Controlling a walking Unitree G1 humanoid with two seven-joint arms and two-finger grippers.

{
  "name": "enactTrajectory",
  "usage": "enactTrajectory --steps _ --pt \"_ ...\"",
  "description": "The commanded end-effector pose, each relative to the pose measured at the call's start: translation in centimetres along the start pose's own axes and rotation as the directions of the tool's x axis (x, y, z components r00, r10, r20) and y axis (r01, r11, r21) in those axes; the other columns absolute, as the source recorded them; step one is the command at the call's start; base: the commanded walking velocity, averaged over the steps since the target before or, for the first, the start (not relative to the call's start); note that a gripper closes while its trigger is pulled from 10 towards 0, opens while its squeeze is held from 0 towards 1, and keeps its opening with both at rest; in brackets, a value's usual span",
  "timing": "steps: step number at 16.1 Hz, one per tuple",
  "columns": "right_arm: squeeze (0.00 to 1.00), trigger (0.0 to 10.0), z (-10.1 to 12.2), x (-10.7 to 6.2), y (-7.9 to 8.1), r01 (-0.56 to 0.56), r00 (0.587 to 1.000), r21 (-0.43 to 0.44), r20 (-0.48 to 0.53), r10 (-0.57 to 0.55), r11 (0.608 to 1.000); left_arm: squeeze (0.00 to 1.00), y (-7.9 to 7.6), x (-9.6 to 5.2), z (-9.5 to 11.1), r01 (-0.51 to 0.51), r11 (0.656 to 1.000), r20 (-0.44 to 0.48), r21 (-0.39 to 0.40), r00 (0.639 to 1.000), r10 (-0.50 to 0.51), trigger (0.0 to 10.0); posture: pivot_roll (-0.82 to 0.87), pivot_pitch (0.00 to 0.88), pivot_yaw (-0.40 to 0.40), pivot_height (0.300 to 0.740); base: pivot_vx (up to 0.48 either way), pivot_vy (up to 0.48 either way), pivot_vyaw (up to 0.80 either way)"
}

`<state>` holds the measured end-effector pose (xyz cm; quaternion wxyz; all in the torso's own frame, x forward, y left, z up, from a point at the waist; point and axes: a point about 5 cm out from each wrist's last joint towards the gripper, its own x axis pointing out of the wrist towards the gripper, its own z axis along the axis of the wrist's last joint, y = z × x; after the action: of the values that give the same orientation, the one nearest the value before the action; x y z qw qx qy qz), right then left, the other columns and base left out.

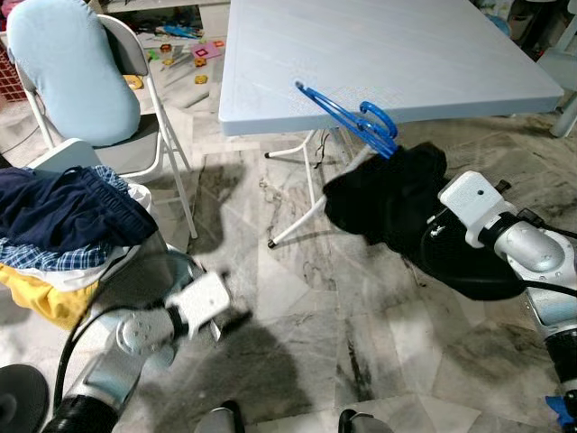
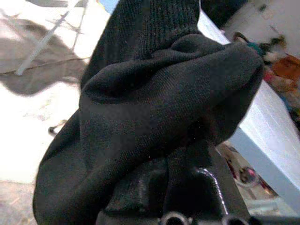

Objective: Hang hanger

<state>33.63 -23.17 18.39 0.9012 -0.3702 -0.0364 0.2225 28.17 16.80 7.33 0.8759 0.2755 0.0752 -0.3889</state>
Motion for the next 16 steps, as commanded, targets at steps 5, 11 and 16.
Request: enactTrajectory --steps 5,11,16 --pt "0.0 10.0 -1.8 -3.1 2.5 -0.44 0.897 -0.047 -0.064 0.437 0.897 1.0 0.0 0.1 4.1 0.105 0.974 0.209 0.203 0.967 -0.147 10.0 -0.07 0.167 0.053 0.74 0.0 0.0 0.0" --pt "0.0 10.0 -2.2 -5.3 3.9 -0.62 0.783 0.01 -0.057 0.62 0.784 1.0 0.7 -0.8 5.0 0.149 0.978 0.279 0.149 0.942 -0.186 10.0 -0.07 0.172 0.053 0.74 0.0 0.0 0.0" --pt "0.0 10.0 -0.9 -6.1 4.3 -0.675 0.738 0.033 0.014 0.675 0.737 1.0 2.0 -0.4 4.4 0.144 0.981 0.236 0.131 0.957 -0.172 10.0 -0.08 0.172 0.057 0.74 0.0 0.0 0.0"
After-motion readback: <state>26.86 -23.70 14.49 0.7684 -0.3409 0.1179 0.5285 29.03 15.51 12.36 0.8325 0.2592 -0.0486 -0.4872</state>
